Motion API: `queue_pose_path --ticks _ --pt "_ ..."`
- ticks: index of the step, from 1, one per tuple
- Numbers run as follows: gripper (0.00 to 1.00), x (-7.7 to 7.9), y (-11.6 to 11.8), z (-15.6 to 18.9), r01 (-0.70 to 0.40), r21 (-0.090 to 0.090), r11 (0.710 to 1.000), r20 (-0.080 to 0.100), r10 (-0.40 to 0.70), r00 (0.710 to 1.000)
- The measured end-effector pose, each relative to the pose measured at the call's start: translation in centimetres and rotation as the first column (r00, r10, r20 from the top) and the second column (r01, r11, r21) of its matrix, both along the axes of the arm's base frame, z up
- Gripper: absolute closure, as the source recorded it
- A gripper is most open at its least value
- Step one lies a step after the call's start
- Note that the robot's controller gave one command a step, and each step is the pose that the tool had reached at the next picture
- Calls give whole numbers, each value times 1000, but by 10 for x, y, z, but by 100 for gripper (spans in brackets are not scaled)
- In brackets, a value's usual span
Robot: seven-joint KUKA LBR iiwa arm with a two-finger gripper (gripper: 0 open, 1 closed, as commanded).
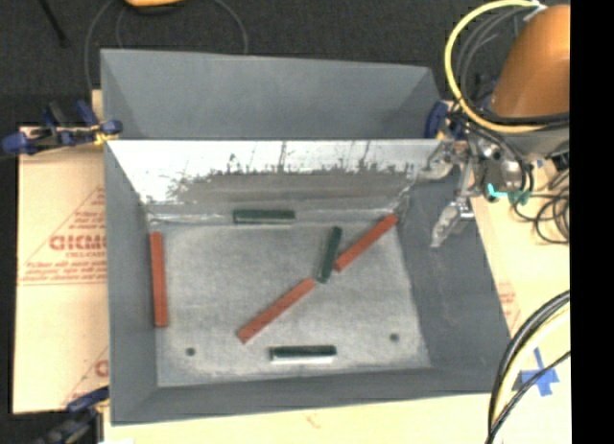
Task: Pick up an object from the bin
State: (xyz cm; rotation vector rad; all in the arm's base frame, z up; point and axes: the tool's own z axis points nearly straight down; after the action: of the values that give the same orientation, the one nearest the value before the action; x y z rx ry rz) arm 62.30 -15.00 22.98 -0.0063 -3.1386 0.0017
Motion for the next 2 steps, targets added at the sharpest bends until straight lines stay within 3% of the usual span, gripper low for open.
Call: queue_pose_path --ticks 1,2 --pt "0 1 1 5 -3 -2 1000 8 3 1000" --pt "0 3 34 -44 -22 -4 1000 14 22 1000"
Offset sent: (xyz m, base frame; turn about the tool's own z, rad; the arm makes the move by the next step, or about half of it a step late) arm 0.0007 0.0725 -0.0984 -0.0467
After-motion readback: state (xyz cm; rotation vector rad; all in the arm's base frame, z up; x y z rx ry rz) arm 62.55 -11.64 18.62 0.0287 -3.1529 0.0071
